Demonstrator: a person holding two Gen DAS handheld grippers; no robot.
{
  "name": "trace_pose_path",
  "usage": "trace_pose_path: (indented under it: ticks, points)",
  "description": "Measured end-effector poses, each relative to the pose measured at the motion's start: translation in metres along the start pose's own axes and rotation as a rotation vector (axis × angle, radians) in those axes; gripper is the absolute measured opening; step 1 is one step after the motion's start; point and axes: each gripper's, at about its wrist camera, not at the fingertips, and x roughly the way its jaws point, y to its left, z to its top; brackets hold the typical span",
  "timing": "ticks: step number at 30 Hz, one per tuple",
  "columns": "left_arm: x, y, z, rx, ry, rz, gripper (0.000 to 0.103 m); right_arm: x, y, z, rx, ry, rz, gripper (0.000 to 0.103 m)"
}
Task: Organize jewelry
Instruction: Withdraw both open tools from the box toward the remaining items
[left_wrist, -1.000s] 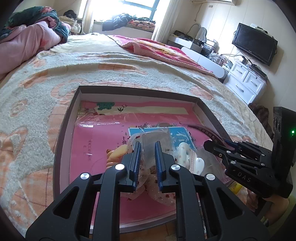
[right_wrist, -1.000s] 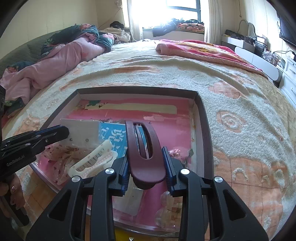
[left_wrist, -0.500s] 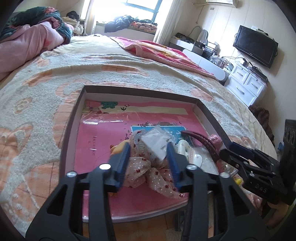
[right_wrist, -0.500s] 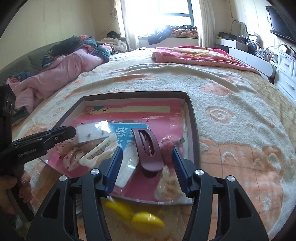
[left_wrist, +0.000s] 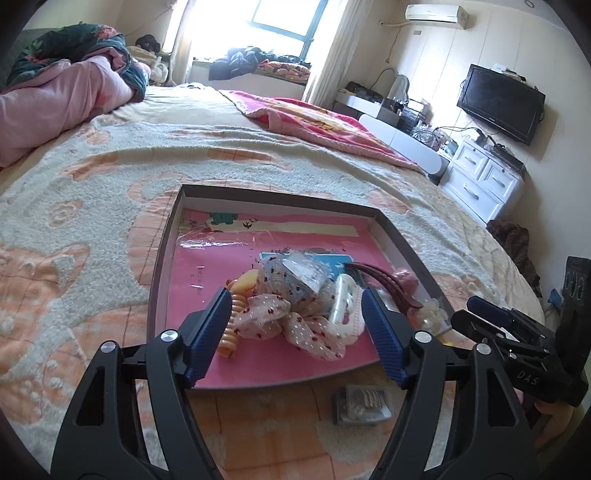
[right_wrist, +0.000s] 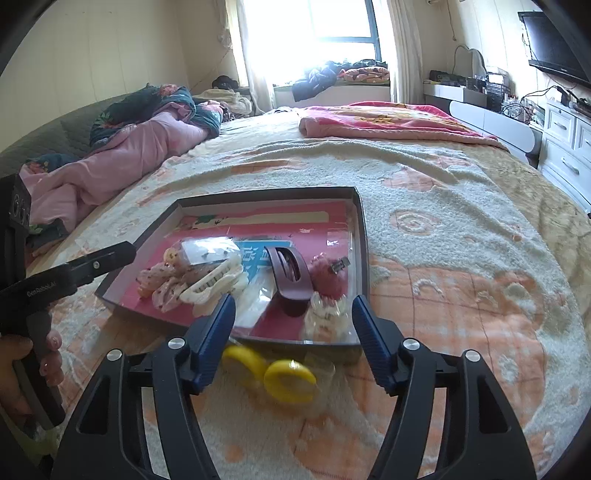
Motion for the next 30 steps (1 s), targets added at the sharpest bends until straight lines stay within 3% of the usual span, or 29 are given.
trace_pose_path:
  ticks: [14, 30]
  points:
    - [-0.032, -0.014, -0.022, 0.032, -0.026, 0.002, 0.091, -0.036, 0.003, -0.014, -0.012, -0.039, -0.010, 0.071]
    - [-0.041, -0.022, -0.053, 0.071, -0.001, 0.032, 0.092, -0.058, -0.005, -0.032, -0.008, -0.078, -0.045, 0.080]
